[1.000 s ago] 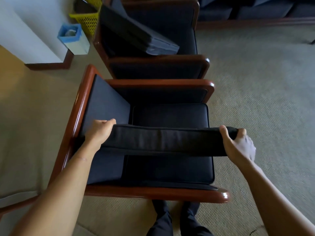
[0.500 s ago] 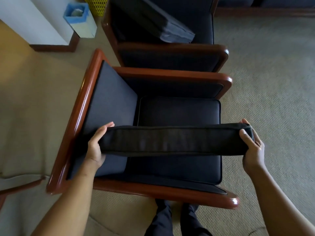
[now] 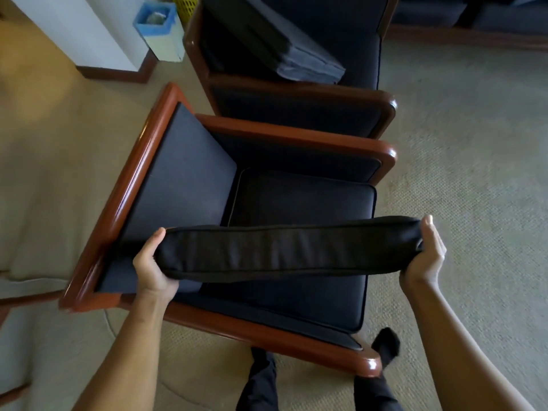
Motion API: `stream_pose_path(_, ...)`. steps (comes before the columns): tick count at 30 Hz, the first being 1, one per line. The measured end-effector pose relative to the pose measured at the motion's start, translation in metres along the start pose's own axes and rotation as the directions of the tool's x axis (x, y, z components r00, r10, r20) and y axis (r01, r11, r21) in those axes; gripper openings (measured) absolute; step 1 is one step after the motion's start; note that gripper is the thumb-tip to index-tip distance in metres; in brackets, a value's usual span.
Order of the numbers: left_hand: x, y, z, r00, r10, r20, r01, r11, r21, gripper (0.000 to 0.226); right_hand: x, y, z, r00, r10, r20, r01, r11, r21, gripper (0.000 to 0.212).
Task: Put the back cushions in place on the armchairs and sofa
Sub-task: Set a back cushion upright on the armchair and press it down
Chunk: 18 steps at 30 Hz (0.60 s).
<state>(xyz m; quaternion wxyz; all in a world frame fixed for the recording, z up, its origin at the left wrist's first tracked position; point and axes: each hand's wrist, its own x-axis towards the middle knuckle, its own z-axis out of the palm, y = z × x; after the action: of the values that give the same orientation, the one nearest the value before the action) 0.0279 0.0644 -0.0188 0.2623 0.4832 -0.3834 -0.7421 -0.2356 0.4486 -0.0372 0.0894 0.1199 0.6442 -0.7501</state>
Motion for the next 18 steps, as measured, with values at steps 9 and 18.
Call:
stream_pose_path(9,-0.114,-0.040,0.056,0.980,0.102,-0.169,-0.138,0.967,-0.214,0.016,0.063,-0.075,-0.057,0.966,-0.044,0.255,0.055,0.998,-0.038,0.036)
stream_pose_path(18,-0.175,-0.076,0.091,0.946,0.029,-0.324,-0.135,0.941,-0.310,0.041,0.117,-0.127,-0.053,0.909,-0.023,0.416,0.102,0.980,-0.170,0.033)
